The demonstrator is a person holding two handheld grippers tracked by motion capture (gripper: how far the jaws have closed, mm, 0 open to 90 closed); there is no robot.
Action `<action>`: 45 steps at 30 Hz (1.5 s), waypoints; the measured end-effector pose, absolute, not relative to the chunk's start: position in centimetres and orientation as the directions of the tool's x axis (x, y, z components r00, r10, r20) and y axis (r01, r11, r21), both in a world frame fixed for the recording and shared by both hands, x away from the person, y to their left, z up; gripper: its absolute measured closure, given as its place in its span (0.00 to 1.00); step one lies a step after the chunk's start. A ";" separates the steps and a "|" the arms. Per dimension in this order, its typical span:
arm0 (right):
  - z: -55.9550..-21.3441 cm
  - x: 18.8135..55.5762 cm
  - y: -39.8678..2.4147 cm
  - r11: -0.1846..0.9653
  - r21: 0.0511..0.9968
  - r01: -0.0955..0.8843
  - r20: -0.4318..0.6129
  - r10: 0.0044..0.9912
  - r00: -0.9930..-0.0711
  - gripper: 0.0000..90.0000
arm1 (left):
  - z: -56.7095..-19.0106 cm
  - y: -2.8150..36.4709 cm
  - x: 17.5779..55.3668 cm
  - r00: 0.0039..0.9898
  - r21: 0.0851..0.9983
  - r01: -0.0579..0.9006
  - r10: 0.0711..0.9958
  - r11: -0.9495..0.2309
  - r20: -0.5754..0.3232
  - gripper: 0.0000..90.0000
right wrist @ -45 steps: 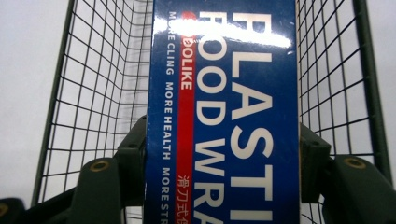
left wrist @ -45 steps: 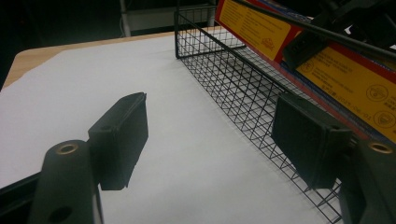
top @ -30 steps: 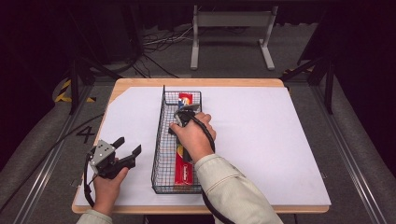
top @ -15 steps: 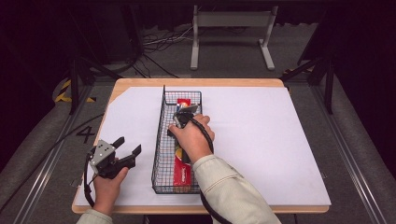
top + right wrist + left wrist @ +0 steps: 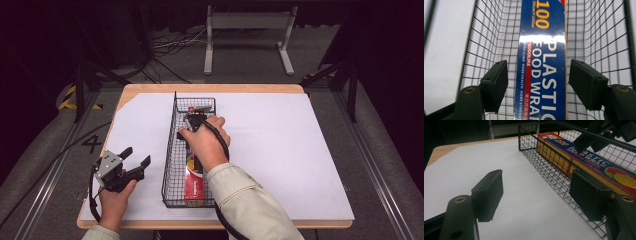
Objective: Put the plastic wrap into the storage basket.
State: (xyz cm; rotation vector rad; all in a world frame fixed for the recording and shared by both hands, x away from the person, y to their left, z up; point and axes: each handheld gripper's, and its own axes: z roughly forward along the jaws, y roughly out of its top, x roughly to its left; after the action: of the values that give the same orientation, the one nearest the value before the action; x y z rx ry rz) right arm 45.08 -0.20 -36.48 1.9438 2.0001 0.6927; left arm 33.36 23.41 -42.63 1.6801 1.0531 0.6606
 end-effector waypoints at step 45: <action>-32.9 41.8 -19.5 0.260 0.808 0.528 0.002 0.896 -0.444 0.19 | -42.7 23.1 33.6 0.472 0.932 0.339 0.880 -0.130 -0.049 0.30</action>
State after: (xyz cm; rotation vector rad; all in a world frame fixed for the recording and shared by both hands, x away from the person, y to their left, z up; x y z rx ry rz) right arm 41.85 -19.52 -32.95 1.2885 2.0738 1.0561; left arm 33.63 23.11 -42.74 1.6970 1.0543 0.6620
